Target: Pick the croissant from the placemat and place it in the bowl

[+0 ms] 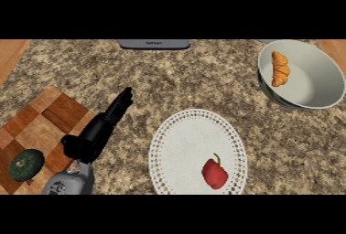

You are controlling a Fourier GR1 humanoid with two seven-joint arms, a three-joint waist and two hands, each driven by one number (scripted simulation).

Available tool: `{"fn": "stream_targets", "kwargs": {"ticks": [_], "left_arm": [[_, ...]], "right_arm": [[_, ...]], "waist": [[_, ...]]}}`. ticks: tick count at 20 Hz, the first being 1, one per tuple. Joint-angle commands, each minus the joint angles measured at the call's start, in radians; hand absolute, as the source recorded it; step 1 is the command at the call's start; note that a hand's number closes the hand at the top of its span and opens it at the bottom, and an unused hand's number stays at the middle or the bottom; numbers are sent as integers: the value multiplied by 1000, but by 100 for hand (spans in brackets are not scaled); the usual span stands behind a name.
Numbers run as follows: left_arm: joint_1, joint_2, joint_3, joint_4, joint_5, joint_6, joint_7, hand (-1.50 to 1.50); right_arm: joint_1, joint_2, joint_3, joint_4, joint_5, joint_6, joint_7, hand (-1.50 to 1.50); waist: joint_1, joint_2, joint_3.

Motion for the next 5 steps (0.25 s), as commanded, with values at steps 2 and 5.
{"fn": "stream_targets", "kwargs": {"ticks": [2,5], "left_arm": [[-29,-3,3,8,-9,5,1,0],[-19,3,10,-36,17,-9,54,0]], "right_arm": [[113,-134,-50,80,-46,153,-105,-150],[151,-135,-65,108,-71,213,-163,-150]], "waist": [[3,5,2],[9,2,2]]}}
